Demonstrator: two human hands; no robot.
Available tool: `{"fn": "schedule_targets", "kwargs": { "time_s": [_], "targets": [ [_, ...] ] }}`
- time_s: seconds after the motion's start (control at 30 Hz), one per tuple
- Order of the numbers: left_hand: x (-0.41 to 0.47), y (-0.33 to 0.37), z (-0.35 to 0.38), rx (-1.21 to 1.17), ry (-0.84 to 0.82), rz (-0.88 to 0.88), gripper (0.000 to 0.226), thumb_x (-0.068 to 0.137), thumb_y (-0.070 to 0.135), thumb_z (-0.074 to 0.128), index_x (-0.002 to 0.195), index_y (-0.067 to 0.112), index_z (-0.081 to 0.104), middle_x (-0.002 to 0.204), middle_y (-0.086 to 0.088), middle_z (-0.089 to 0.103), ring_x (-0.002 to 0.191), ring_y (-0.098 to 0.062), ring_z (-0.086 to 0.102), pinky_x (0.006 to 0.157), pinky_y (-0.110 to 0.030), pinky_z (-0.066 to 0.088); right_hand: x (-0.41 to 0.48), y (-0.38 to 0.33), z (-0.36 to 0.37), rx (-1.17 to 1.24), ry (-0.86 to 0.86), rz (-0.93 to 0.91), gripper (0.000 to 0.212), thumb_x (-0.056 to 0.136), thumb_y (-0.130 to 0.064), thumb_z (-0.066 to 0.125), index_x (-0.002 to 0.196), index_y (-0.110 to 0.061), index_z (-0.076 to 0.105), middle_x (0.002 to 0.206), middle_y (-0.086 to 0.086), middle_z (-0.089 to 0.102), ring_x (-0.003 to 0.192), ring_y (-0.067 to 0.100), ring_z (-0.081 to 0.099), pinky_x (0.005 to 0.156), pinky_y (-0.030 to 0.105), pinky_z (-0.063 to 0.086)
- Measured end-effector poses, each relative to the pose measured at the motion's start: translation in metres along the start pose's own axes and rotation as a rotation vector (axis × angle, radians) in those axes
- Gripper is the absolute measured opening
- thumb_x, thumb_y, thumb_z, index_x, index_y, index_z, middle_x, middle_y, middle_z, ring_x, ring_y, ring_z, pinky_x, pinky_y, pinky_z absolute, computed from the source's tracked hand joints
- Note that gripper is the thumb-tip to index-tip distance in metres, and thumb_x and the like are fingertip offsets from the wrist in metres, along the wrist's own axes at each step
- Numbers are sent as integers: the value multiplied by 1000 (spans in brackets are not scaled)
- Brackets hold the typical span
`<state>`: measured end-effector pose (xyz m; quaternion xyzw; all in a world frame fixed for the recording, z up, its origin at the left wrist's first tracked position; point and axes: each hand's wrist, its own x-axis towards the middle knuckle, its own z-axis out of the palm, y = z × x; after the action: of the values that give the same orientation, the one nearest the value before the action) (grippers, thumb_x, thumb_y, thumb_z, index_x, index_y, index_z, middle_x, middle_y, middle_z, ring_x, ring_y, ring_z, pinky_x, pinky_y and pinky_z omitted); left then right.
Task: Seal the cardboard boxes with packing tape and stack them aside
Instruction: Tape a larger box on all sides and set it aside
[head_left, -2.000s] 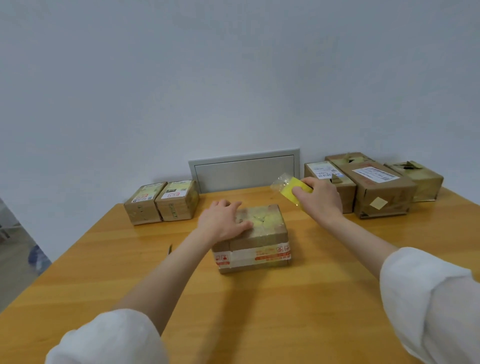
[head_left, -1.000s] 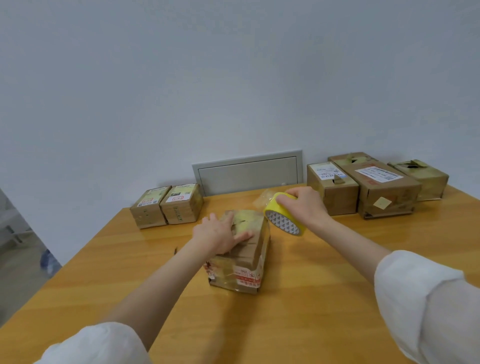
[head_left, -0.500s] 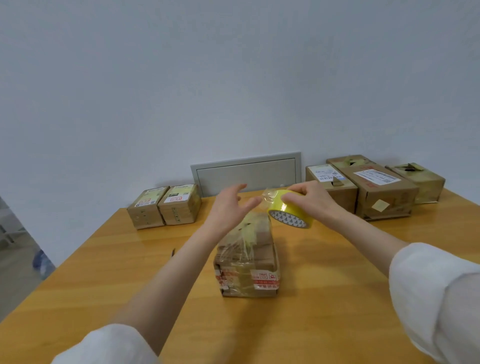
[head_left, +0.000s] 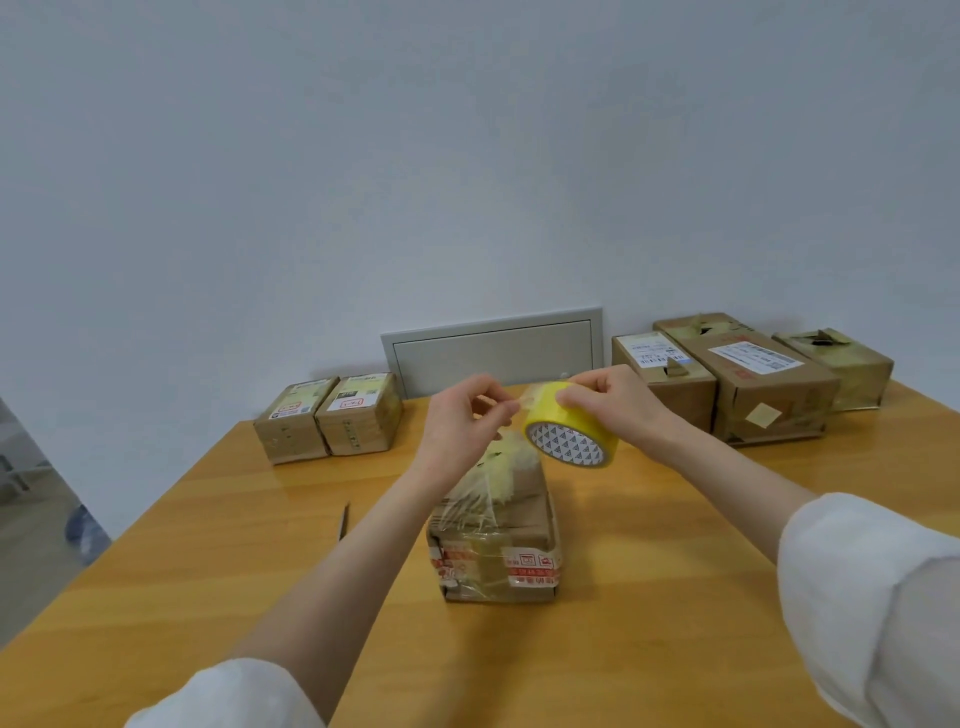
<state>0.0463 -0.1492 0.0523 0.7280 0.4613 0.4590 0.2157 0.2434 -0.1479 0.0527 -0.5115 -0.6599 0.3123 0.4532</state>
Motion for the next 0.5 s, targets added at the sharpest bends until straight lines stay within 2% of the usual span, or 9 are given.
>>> {"fn": "schedule_targets", "kwargs": {
  "time_s": [0.03, 0.1, 0.17, 0.3, 0.4, 0.5],
  "targets": [
    [0, -1, -2, -124, -30, -63, 5, 88, 19, 67, 86, 14, 69, 86, -2, 70, 79, -13, 68, 68, -29, 58, 0, -1, -1, -11, -10, -9, 15, 87, -23, 65, 75, -18, 74, 74, 9, 68, 65, 13, 60, 58, 24, 46],
    [2, -1, -7, -333, -58, -194, 21, 90, 29, 65, 105, 14, 65, 102, -3, 69, 90, -12, 69, 74, -27, 58, 0, -2, -4, -34, -43, -35, 14, 87, -22, 65, 74, -22, 72, 73, 1, 68, 66, 11, 62, 57, 21, 46],
    [6, 0, -11, -371, -69, -314, 31, 88, 34, 66, 112, 14, 60, 101, -3, 69, 86, -10, 69, 72, -26, 58, 0, -4, -3, -84, -83, -69, 14, 86, -22, 67, 73, -21, 72, 72, -1, 68, 67, 10, 61, 58, 20, 46],
    [10, 6, -8, -219, -152, -349, 16, 83, 28, 73, 84, 12, 69, 67, 3, 66, 62, -6, 61, 60, -20, 54, 2, -8, 4, -228, -102, -161, 21, 86, -26, 65, 75, -10, 72, 73, 12, 66, 67, 23, 59, 61, 32, 42],
    [15, 5, -8, -305, -61, -360, 13, 87, 17, 70, 80, 7, 66, 65, 0, 65, 56, -5, 62, 53, -18, 52, 6, -15, 3, -254, -118, -155, 26, 87, -40, 64, 73, -20, 70, 68, -1, 65, 63, 14, 59, 58, 28, 43],
    [18, 4, -13, -310, 20, -379, 16, 90, 17, 66, 77, 9, 63, 67, -2, 65, 53, -4, 62, 49, -18, 50, 9, -21, 1, -91, -214, -51, 32, 85, -51, 63, 80, -20, 71, 72, -6, 68, 65, 6, 61, 62, 22, 46]
  ]
}}
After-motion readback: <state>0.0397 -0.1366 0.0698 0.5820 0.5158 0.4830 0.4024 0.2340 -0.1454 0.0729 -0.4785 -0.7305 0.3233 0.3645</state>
